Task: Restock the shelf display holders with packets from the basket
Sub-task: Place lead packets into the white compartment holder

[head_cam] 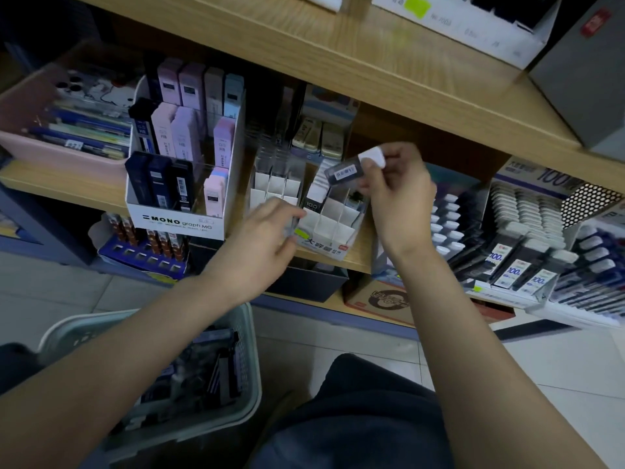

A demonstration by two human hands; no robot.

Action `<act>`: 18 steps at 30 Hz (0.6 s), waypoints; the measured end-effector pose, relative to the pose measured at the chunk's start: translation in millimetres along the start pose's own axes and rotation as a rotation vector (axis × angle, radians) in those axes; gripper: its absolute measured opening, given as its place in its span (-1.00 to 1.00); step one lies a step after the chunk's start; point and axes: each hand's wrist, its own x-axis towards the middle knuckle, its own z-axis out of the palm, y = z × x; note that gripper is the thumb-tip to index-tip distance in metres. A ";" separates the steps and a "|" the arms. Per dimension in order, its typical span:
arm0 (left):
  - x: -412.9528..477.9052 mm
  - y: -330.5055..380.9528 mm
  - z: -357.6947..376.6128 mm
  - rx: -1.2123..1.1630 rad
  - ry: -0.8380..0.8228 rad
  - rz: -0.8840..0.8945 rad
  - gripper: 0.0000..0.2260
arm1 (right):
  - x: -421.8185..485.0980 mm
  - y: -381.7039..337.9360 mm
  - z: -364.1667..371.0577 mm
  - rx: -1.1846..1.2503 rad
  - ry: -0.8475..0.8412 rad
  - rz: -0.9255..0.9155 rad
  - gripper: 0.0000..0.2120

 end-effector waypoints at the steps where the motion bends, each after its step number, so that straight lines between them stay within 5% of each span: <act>1: 0.0 -1.4 4.9 0.058 -0.062 0.055 -0.66 | 0.2 2.9 0.1 -0.033 -0.015 -0.023 -0.94; 7: 1.3 -14.8 19.0 0.340 -0.133 0.220 -0.59 | -1.6 15.1 16.4 -0.198 -0.160 -0.113 -0.94; 18: 3.0 -20.4 22.0 0.308 -0.113 0.257 -0.60 | 6.4 24.8 39.1 -0.403 -0.289 -0.157 -0.86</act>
